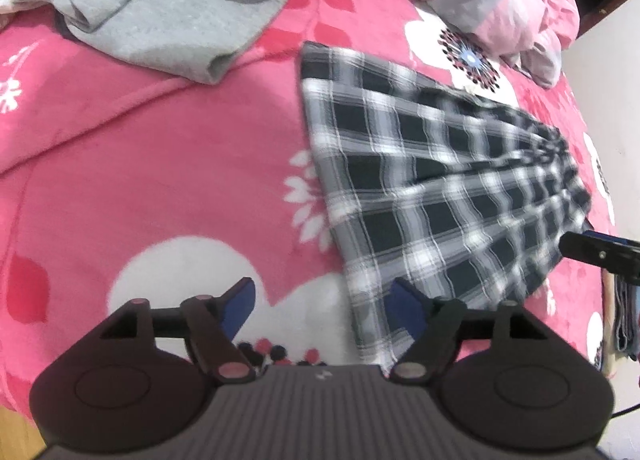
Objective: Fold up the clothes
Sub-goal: 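Open both grippers and release the folded plaid skirt onto the bed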
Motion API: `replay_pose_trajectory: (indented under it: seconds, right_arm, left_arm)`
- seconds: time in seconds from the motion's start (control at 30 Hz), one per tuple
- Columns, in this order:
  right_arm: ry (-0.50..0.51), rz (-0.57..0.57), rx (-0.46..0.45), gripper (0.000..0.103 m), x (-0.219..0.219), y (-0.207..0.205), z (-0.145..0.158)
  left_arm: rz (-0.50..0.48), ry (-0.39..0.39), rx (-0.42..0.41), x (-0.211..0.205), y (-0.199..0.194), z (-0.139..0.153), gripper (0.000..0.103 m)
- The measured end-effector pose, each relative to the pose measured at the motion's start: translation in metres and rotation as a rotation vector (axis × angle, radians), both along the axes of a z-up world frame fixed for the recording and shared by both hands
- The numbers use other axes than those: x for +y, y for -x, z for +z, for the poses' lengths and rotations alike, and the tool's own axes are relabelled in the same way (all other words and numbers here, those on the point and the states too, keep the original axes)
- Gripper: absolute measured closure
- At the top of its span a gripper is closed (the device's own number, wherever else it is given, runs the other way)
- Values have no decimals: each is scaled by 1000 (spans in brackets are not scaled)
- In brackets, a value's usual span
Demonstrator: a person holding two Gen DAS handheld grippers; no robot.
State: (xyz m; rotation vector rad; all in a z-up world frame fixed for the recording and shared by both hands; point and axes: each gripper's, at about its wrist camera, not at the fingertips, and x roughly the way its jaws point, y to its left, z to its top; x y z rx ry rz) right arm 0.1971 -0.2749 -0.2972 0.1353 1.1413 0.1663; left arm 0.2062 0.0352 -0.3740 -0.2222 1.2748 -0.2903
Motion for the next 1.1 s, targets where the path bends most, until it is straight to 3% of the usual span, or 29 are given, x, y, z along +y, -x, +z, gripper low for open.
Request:
replay_pose_trajectory:
  seconds: [0.17, 0.37, 0.73, 0.9, 1.1]
  right_arm:
    - [28, -34, -73, 5, 5, 2, 8]
    - [27, -60, -87, 2, 3, 3, 8]
    - [51, -85, -83, 2, -1, 9, 6]
    - [100, -76, -36, 2, -4, 17, 1]
    - [94, -218, 78, 2, -26, 38, -9]
  left_arm:
    - [-16, 3, -36, -1, -1, 5, 16]
    - [-35, 6, -80, -2, -1, 11, 10]
    - [-89, -9, -127, -16, 1, 18, 8]
    - [-216, -21, -158, -39, 10, 22, 8]
    - [-403, -30, -206, -78, 26, 24, 10]
